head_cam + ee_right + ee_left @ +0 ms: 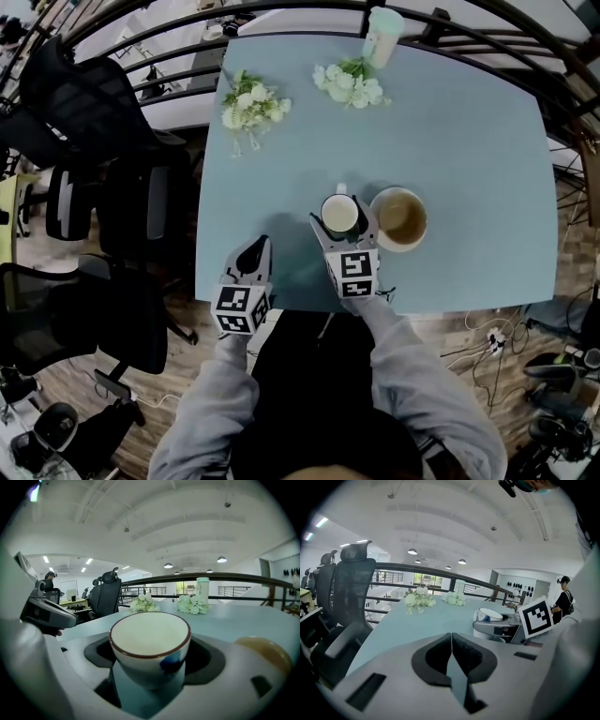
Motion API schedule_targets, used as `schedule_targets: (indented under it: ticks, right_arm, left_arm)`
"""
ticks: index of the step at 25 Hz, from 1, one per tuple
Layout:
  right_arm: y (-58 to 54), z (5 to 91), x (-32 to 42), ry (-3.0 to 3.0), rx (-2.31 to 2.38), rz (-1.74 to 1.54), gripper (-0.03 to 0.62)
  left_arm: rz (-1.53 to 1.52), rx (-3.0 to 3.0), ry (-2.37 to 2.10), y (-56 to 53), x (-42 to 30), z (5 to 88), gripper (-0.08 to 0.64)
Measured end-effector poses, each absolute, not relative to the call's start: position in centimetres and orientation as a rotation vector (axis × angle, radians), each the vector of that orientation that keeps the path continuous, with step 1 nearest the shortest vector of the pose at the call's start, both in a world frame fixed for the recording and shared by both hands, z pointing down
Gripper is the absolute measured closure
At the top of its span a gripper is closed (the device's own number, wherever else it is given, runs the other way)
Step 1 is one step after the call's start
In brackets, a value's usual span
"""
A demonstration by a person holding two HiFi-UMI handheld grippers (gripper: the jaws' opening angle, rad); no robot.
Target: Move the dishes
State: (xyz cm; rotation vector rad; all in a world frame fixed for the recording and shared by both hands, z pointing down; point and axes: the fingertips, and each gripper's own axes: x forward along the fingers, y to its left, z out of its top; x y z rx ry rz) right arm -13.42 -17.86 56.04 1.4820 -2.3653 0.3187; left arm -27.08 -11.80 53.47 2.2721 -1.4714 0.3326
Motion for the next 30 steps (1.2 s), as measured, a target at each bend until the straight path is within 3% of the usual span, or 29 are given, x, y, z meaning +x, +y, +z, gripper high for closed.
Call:
schedule_targets:
  ticks: [7,9,12,20,30]
  right_arm:
    - [-17.9,56.2,-13.3,-2.339,1.497,0.332,0.168]
    - [-17.4,56.4,-13.3,-2.345,1.497,0.355,0.114]
    - [-16.2,56.1,-13.4,-2.376,1.493,0.418,0.092]
    - [-10.9,51.8,-13.1,-2.453,1.435,0.371,0.080]
    - [-8.6,43.4,-4.7,-2.496,1.686,0.341,0.081]
  left_arm:
    - [0.319,2.288,-1.475,-11.8,-27.1,52.7,0.543]
    - [0.310,2.301,-1.484,-11.6,-27.2,52.5,0.543]
    - [0.301,2.312,-1.487,-11.0,-27.4,52.3,0.543]
    - [0.269,2.366,-1.434,-9.9,-26.5,51.0,0.543]
    - [0.155,2.508,-1.366,-11.0,-21.1,44.6,0.543]
